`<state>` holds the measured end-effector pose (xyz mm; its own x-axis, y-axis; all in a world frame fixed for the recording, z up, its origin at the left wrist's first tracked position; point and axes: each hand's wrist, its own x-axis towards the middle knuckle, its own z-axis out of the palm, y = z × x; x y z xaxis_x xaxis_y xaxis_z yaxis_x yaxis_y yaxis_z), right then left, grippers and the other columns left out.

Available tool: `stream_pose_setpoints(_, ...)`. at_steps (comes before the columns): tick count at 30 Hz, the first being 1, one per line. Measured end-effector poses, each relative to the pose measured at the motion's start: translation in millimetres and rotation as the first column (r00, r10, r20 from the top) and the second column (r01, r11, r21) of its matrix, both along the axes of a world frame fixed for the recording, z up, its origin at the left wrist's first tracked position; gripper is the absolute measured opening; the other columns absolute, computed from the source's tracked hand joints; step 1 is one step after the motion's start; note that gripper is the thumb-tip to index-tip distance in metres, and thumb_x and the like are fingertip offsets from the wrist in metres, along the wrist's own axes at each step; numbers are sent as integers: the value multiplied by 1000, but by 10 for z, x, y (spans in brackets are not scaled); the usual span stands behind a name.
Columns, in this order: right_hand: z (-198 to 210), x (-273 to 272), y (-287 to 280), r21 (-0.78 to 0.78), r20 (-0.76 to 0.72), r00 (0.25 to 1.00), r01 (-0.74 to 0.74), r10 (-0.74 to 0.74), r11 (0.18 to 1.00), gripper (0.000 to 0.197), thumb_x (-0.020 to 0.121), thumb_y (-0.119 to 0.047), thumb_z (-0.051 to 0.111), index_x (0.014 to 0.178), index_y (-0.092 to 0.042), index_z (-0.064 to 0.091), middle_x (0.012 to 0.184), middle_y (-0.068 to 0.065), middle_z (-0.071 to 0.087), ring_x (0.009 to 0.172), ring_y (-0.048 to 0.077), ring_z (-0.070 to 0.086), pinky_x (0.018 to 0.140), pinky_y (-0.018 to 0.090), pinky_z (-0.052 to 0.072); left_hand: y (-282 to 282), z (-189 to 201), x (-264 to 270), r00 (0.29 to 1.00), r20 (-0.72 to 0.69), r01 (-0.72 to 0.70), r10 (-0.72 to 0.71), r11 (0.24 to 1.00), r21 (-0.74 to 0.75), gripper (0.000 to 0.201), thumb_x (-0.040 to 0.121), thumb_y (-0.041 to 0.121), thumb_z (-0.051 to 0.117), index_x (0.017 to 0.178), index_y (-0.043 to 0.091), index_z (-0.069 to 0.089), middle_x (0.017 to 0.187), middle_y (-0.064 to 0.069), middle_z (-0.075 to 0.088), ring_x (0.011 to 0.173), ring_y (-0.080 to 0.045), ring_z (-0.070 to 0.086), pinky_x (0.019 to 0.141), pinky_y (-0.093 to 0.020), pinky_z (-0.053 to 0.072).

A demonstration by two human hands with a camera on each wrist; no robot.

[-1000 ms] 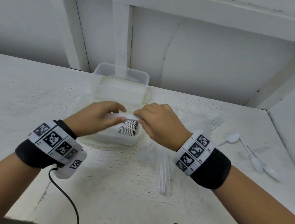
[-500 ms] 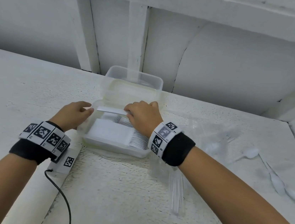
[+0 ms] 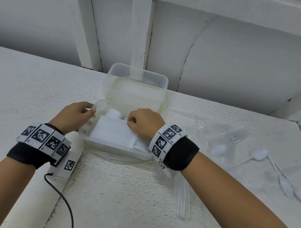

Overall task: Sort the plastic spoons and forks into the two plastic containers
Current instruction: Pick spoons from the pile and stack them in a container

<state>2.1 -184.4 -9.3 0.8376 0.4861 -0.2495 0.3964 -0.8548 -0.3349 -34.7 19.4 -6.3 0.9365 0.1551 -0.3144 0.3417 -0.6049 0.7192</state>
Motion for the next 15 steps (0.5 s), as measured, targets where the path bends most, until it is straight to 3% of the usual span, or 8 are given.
stream_pose_setpoints(8, 27, 6, -34, 50, -66, 997, -27, 30, 998, 23, 93, -18, 48, 112, -16, 63, 116, -1, 61, 107, 17, 54, 89, 32, 46, -13, 2, -4, 1000, -4, -4, 4, 1000, -6, 35, 98, 30, 44, 124, 10, 53, 104, -6, 64, 85, -19, 64, 60, -33, 54)
stream_pose_setpoints(15, -5, 23, -90, 150, -120, 993, 21, -2, 988, 25, 95, -20, 47, 109, -10, 65, 115, 3, 64, 105, 19, 57, 89, 29, 44, 2, -15, 4, 1000, -8, -9, 8, 1000, -14, 37, 97, 33, 44, 124, 10, 53, 102, -4, 65, 82, -14, 63, 56, -31, 54)
